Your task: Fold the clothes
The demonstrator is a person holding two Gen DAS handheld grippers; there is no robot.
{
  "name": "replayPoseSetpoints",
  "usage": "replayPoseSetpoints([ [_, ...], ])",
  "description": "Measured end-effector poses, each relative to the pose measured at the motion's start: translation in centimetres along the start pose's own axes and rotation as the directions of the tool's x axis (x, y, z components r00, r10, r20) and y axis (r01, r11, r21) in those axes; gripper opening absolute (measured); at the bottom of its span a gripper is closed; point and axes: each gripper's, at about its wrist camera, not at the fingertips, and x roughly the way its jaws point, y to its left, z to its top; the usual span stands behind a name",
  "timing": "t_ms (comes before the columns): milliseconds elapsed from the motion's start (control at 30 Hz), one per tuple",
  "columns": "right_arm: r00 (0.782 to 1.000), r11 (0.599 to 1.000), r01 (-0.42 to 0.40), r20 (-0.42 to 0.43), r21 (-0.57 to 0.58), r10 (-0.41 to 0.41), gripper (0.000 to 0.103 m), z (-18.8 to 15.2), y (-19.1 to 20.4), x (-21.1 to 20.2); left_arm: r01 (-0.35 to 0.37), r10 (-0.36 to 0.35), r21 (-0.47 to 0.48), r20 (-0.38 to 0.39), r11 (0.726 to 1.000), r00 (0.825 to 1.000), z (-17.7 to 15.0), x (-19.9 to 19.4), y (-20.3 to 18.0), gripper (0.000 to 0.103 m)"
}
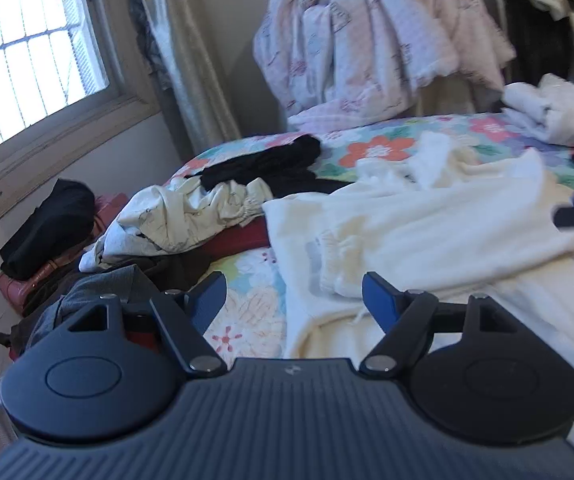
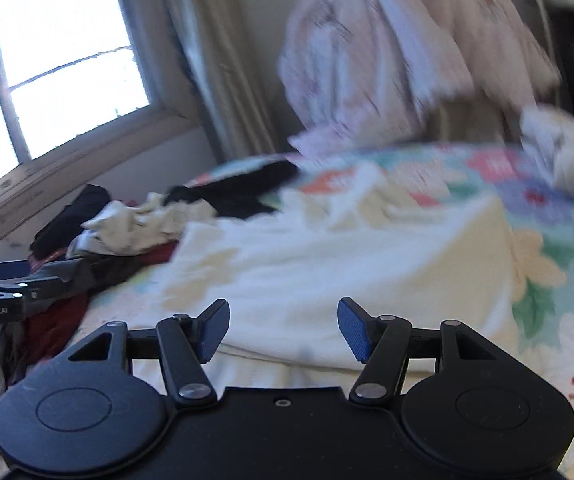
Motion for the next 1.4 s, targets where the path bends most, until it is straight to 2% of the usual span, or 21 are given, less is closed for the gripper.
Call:
replayPoseSetpoints([
  [67, 1.000, 1.000, 0.016, 0.009, -0.021, -0.016, 0.066, 1.1, 0.8, -1.5, 0.006, -0.006, 0.022, 0.022, 1.000, 1.000, -0.2, -2.1, 0.4, 0.077],
  [167, 0.999, 0.999, 0.031, -0.037, -0.036, -0.032, 0.066, 3.3, 1.5, -4.3, -0.022, 0.016, 0.078, 0.075, 0.997, 0.997, -0.4, -5.7, 0.7, 0.078],
  [200, 0.998, 0.999, 0.012, -0.055, -0.036, -0.014, 0.066, 3.9, 1.9, -5.5, -0.024, 0.011, 0.123, 0.101, 0.992, 0.995, -0.6, -7.1, 0.6, 0.079],
  [267, 0.995, 0.999, -0.036, -0.097, -0.041, 0.032, 0.066, 5.0, 2.5, -7.9, 0.039, -0.057, 0.138, 0.127, 0.990, 0.990, -0.6, -9.2, 1.3, 0.083],
  [333, 0.987, 0.998, -0.050, -0.155, -0.050, 0.041, 0.066, 6.2, 2.9, -10.1, 0.090, -0.108, 0.128, 0.139, 0.988, 0.984, -0.5, -10.7, 2.7, 0.084],
  [400, 0.980, 0.997, -0.050, -0.195, -0.063, 0.037, 0.066, 7.6, 2.6, -12.0, 0.090, -0.113, 0.156, 0.151, 0.984, 0.982, -0.3, -11.6, 4.0, 0.086],
  [467, 0.975, 0.997, -0.042, -0.221, -0.068, 0.026, 0.066, 9.0, 1.9, -13.8, 0.076, -0.107, 0.197, 0.152, 0.977, 0.983, -0.2, -11.7, 5.4, 0.093],
  [600, 0.974, 0.996, -0.023, -0.221, 0.081, 0.040, 0.067, 10.5, -0.8, -17.2, 0.014, -0.050, 0.277, 0.122, 0.961, 0.991, -0.4, -9.6, 8.4, 0.093],
  [700, 0.971, 0.995, 0.013, -0.237, 0.097, 0.011, 0.067, 8.7, -1.5, -19.1, -0.031, 0.003, 0.337, 0.084, 0.941, 0.996, -0.5, -7.7, 10.8, 0.093],
  [733, 0.969, 0.995, 0.024, -0.246, 0.099, 0.001, 0.067, 7.7, -1.5, -19.6, 0.111, -0.119, 0.295, 0.006, 0.949, 0.993, -0.6, -6.6, 11.7, 0.090],
  [767, 0.966, 0.994, 0.032, -0.258, 0.107, -0.004, 0.067, 6.4, -1.6, -20.0, 0.263, -0.254, 0.235, -0.070, 0.936, 0.965, -0.8, -5.5, 12.7, 0.089],
  [800, 0.962, 0.992, 0.038, -0.271, 0.124, -0.003, 0.067, 4.9, -1.7, -20.3, 0.406, -0.387, 0.163, -0.135, 0.899, 0.912, -0.9, -4.4, 13.6, 0.088],
  [833, 0.959, 0.989, 0.044, -0.284, 0.142, -0.001, 0.067, 3.1, -1.8, -20.3, 0.535, -0.514, 0.081, -0.190, 0.841, 0.837, -1.0, -3.3, 14.5, 0.082],
  [867, 0.955, 0.986, 0.049, -0.297, 0.160, 0.000, 0.067, 1.2, -1.9, -20.2, 0.561, -0.533, 0.065, -0.237, 0.825, 0.812, -1.9, -2.3, 13.8, 0.073],
  [933, 0.947, 0.979, 0.061, -0.321, 0.196, 0.005, 0.067, -2.5, -2.0, -20.0, 0.593, -0.550, 0.041, -0.328, 0.804, 0.768, -3.7, -0.4, 12.1, 0.073],
  [1033, 0.947, 0.958, 0.096, -0.320, 0.271, -0.005, 0.067, -7.9, -2.7, -19.3, 0.636, -0.565, 0.000, -0.458, 0.772, 0.686, -6.5, 2.5, 9.5, 0.073],
  [1100, 0.947, 0.940, 0.128, -0.321, 0.316, -0.021, 0.067, -10.6, -3.4, -18.7, 0.608, -0.549, -0.060, -0.508, 0.791, 0.664, -8.2, 4.4, 8.9, 0.073],
  [1133, 0.944, 0.934, 0.154, -0.327, 0.322, -0.043, 0.067, -11.6, -3.7, -18.4, 0.593, -0.538, -0.074, -0.521, 0.802, 0.662, -8.9, 5.2, 8.7, 0.073],
  [1233, 0.926, 0.924, 0.243, -0.353, 0.296, -0.131, 0.067, -13.5, -4.9, -18.0, 0.576, -0.515, -0.055, -0.524, 0.815, 0.679, -10.5, 6.5, 8.7, 0.073],
  [1333, 0.900, 0.909, 0.333, -0.372, 0.250, -0.227, 0.067, -14.5, -6.3, -17.9, 0.576, -0.513, -0.053, -0.527, 0.816, 0.678, -11.9, 7.6, 8.3, 0.073],
  [1400, 0.889, 0.892, 0.377, -0.368, 0.249, -0.273, 0.067, -14.8, -7.7, -18.2, 0.587, -0.547, -0.110, -0.531, 0.802, 0.648, -12.5, 8.1, 8.5, 0.074],
])
